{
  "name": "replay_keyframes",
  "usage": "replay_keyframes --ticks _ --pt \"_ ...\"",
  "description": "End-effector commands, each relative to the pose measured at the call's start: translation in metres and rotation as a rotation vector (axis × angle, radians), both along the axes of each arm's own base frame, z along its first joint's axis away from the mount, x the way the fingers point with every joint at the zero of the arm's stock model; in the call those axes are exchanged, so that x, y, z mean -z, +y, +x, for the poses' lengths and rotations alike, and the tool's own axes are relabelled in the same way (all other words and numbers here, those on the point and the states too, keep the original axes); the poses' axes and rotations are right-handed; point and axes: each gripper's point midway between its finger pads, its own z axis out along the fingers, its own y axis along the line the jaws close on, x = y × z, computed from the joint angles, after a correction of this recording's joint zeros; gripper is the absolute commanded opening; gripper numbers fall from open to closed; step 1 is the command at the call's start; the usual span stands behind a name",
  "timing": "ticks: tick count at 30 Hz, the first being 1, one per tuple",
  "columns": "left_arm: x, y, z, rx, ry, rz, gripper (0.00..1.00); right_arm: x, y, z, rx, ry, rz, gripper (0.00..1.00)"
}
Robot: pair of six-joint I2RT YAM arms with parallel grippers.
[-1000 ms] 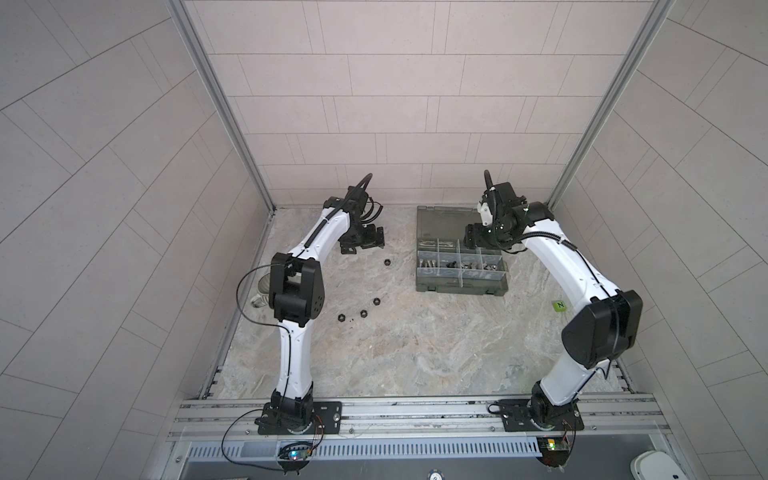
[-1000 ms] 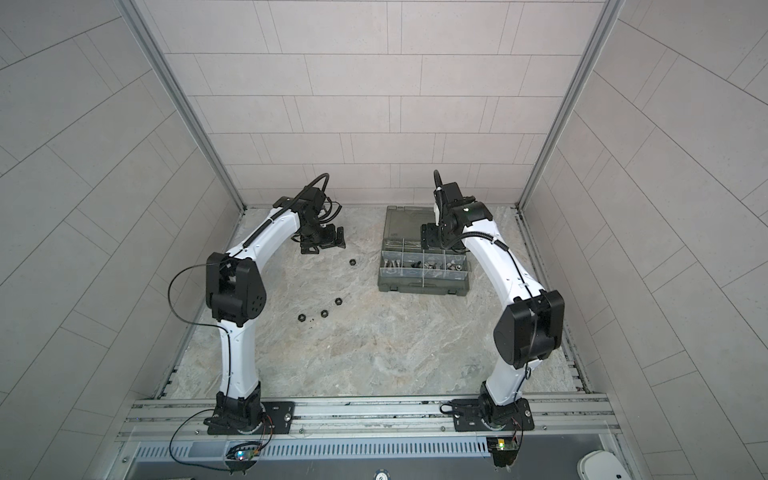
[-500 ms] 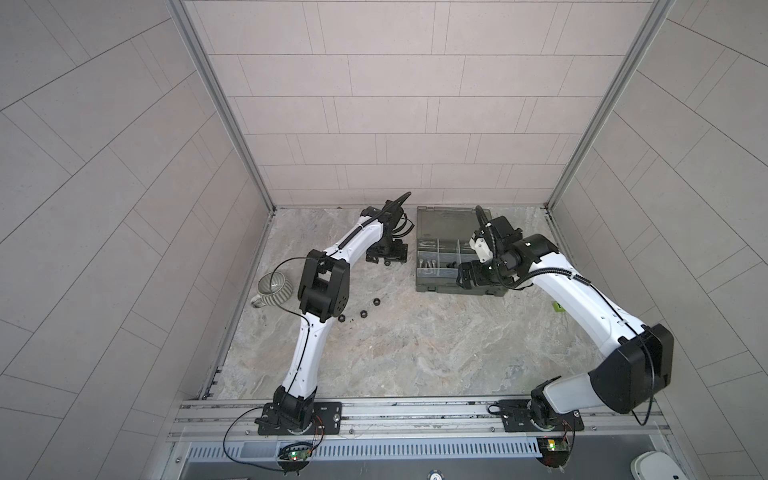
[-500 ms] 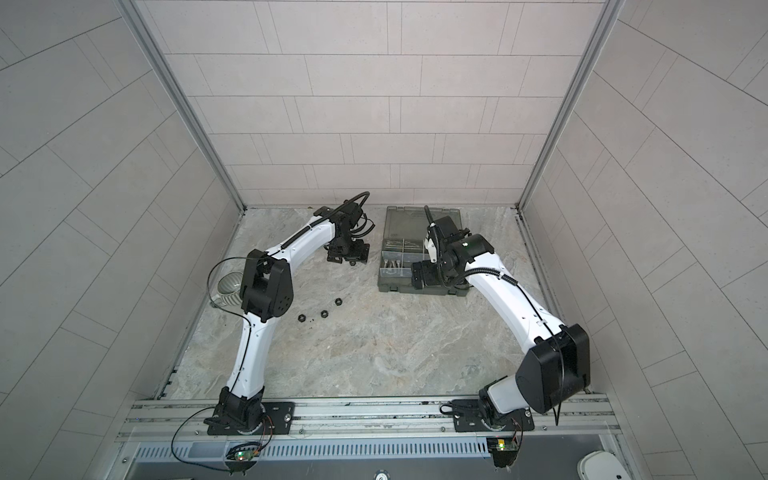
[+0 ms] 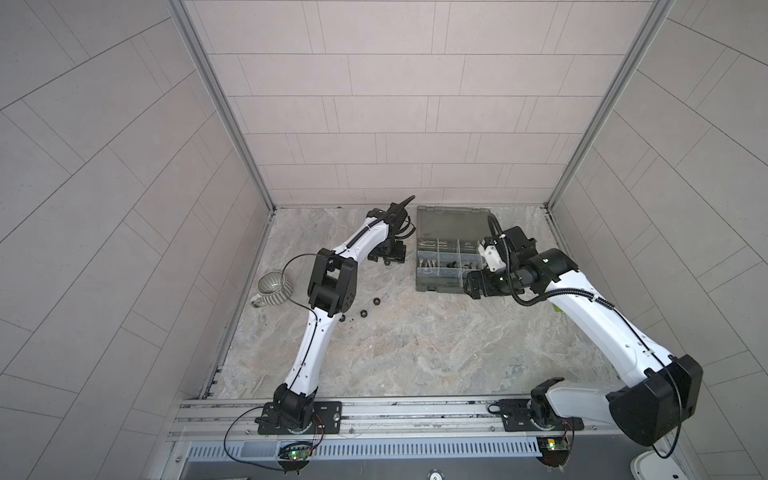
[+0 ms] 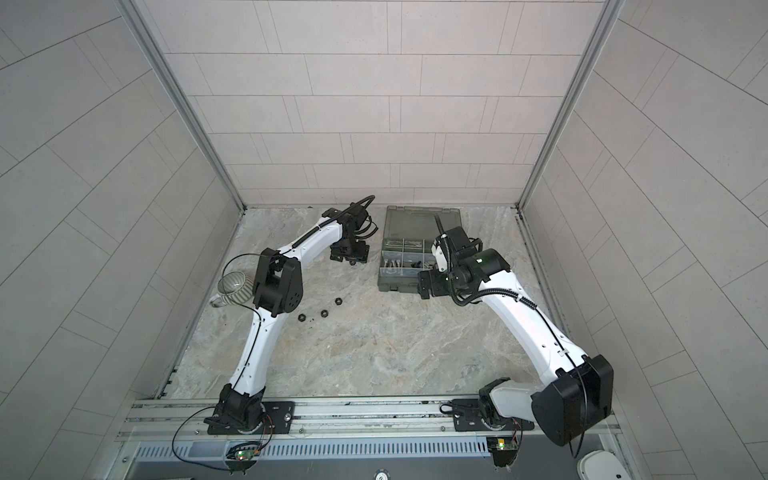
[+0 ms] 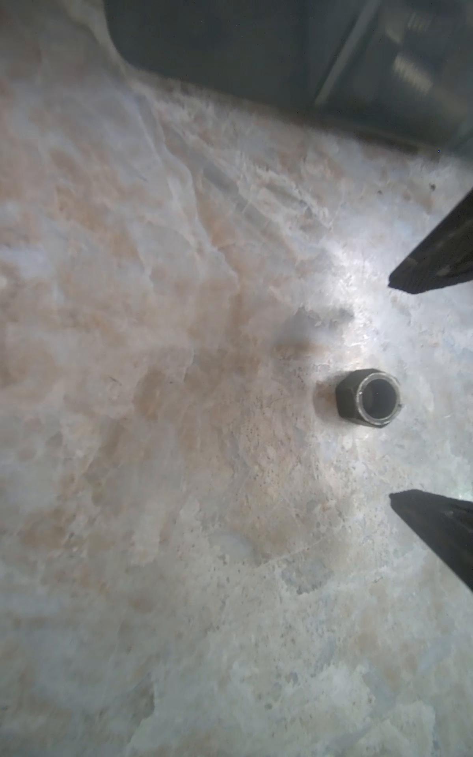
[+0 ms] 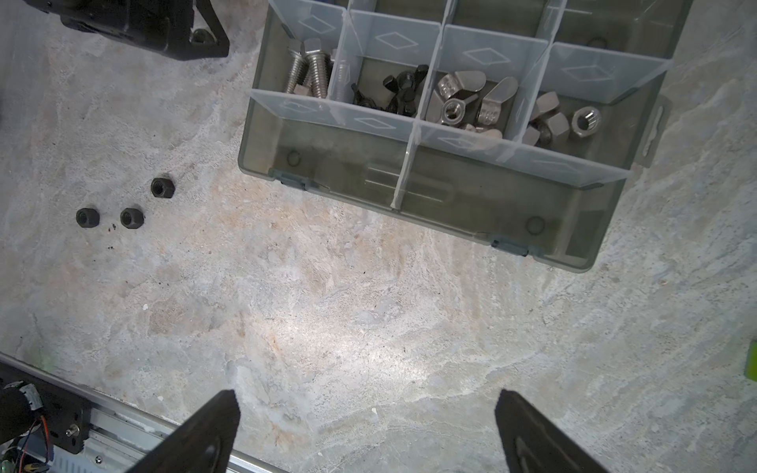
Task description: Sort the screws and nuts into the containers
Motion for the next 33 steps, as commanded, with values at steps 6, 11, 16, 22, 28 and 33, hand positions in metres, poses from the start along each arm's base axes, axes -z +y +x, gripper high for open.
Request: replay_keyframes --ticks 6,11,16,22,28,33 --pt "0.004 0.002 0.000 0.015 0.019 0.032 0.70 -0.008 0.008 0.009 -0.030 -0.038 0.021 0.99" --pt "0.008 0.001 -0.001 0.019 0.034 0.030 0.59 -0.012 0.013 0.017 -0.038 -0.043 0.036 0.99" --pt "0.013 0.004 -0.003 0.018 0.045 0.043 0.54 -0.014 0.018 0.024 -0.042 -0.039 0.045 0.99" --pt "0.015 0.006 -0.001 0.011 0.049 0.032 0.44 -0.012 0.023 0.029 -0.052 -0.027 0.054 0.99" --pt "0.018 0.005 0.001 0.013 0.052 0.023 0.31 -0.011 0.024 0.032 -0.054 -0.021 0.050 0.99" --pt "0.019 0.003 0.000 0.020 0.060 0.012 0.17 -0.009 0.024 0.033 -0.056 -0.017 0.044 0.99"
